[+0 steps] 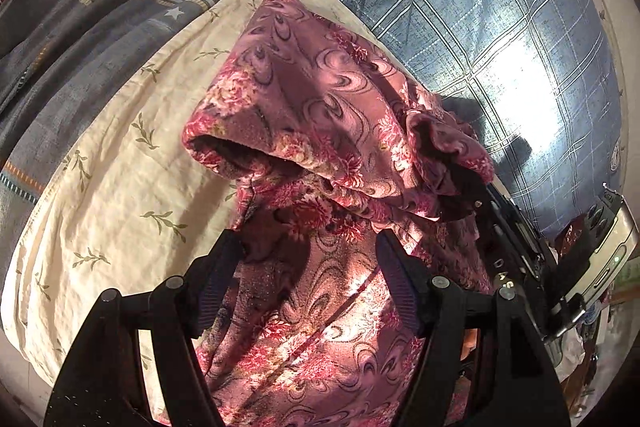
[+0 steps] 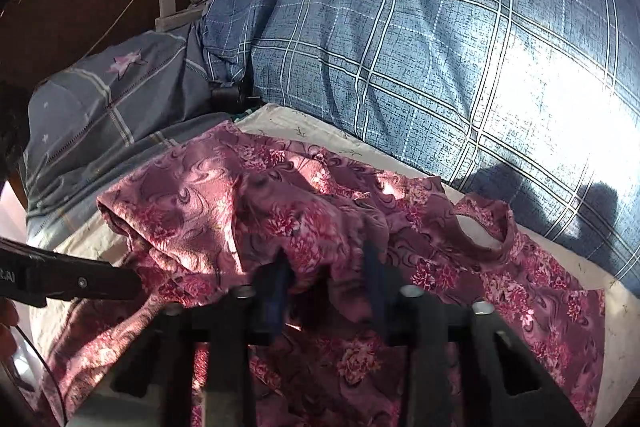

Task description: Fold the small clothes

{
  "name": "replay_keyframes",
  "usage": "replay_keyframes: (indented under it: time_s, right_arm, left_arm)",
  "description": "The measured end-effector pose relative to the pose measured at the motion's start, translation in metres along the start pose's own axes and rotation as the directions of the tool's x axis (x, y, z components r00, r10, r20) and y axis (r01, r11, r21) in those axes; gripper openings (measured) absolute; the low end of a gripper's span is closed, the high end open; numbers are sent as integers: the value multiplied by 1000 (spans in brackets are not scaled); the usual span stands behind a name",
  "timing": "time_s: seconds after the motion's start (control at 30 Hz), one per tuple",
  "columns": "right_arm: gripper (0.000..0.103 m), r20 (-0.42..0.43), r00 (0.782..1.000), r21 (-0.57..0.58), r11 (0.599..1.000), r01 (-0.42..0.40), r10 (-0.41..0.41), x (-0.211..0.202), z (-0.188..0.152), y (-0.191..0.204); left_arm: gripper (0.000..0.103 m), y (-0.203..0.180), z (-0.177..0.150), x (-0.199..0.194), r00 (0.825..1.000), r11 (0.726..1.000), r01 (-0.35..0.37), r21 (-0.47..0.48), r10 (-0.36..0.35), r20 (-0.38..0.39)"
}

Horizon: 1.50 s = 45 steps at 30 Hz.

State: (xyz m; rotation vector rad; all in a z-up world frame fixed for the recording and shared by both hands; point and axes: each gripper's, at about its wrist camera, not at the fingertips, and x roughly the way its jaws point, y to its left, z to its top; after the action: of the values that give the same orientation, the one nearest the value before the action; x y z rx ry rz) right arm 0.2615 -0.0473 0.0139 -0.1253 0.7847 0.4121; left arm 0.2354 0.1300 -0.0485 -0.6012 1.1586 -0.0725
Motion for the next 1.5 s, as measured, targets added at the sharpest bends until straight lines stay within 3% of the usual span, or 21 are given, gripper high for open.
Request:
replay_keyframes:
  time_s: [0.1, 0.17, 0.23, 0.37, 0.5, 0.57, 0.6, 0.63, 0.7, 0.77, 0.83, 0.87, 0.9, 1.0, 1.07, 1.17, 1.23, 1.3, 1.37, 1.47, 1.5]
  right_arm:
    - [14, 63, 997, 179, 983, -48, 37, -24, -4, -38]
    - [14, 115, 990, 350, 930, -115, 79, -44, -16, -78]
    - [14, 165, 981, 500, 850, -169, 98, -63, -35, -117]
    - [14, 218, 968, 727, 641, -246, 124, -81, -90, -191]
    - [21, 164, 985, 847, 505, -169, 55, -88, -138, -226]
    - [24, 210, 977, 888, 413, -202, 25, -98, -157, -236]
    - [30, 240, 970, 892, 390, -229, 20, -102, -162, -238]
    - [34, 265, 964, 886, 390, -251, 18, -106, -162, -237]
    - [57, 274, 961, 863, 435, -257, 26, -106, -154, -230]
    - [63, 239, 971, 843, 494, -216, 15, -98, -138, -219]
    - [61, 151, 988, 823, 557, -112, -24, -84, -123, -212]
    - [39, 115, 993, 812, 579, -80, -25, -77, -118, -211]
    - [7, 117, 993, 799, 593, -98, 6, -74, -113, -211]
    - [4, 231, 973, 771, 613, -170, -21, -105, -105, -212]
    - [4, 225, 972, 782, 607, -141, -64, -118, -113, -217]
    - [10, -5, 999, 850, 526, 31, -50, -103, -146, -238]
    - [5, 34, 998, 887, 462, -5, -55, -117, -171, -246]
    - [11, 64, 991, 893, 450, -4, -119, -137, -175, -247]
    - [14, 130, 985, 871, 488, -57, -116, -147, -166, -247]
    - [49, 166, 984, 829, 549, -106, -60, -132, -143, -241]
    - [53, 166, 985, 815, 570, -110, -47, -125, -137, -237]
  left_arm:
    - [69, -1, 3, 2, 1000, 1000, 8, -3, -8, 0]
    - [69, -2, 4, 4, 1000, 1000, 11, -6, -11, 1]
    - [69, -4, 5, 7, 1000, 1000, 14, -13, -14, -3]
    - [69, -14, 6, 17, 999, 1000, 20, -8, -20, -26]
    - [70, -28, 6, 27, 1000, 1000, -9, 15, 9, -28]
    - [70, -31, 6, 29, 999, 1000, -13, 20, 14, -29]
    - [70, -31, 6, 29, 999, 1000, -14, 19, 15, -31]
    - [70, -32, 6, 29, 999, 1000, -16, 20, 16, -31]
    - [70, -33, 6, 29, 999, 1000, -20, 23, 21, -31]
    - [71, -34, 7, 31, 999, 1000, -21, 20, 22, -34]
    - [72, -36, 11, 33, 999, 1000, -28, 8, 28, -39]
    - [72, -38, 12, 34, 999, 1000, -27, 4, 27, -41]
    - [72, -39, 14, 33, 999, 1000, -22, 1, 22, -42]
    - [72, -37, 14, 27, 1000, 1000, -10, 6, 10, -25]
    - [72, -31, 14, 32, 999, 1000, -21, 2, 22, -37]
    - [72, -30, 11, 30, 999, 1000, -16, 14, 16, -37]
    - [72, -33, 5, 24, 998, 999, -12, 46, 14, -59]
    - [72, -36, -4, 13, 997, 997, 29, 77, -23, -77]
    - [72, -46, -10, 1, 998, 991, 42, 125, -36, -54]
    - [72, -61, -1, -11, 999, 983, 33, 179, -36, 17]
    - [72, -65, 6, -10, 999, 983, 22, 182, -27, 29]
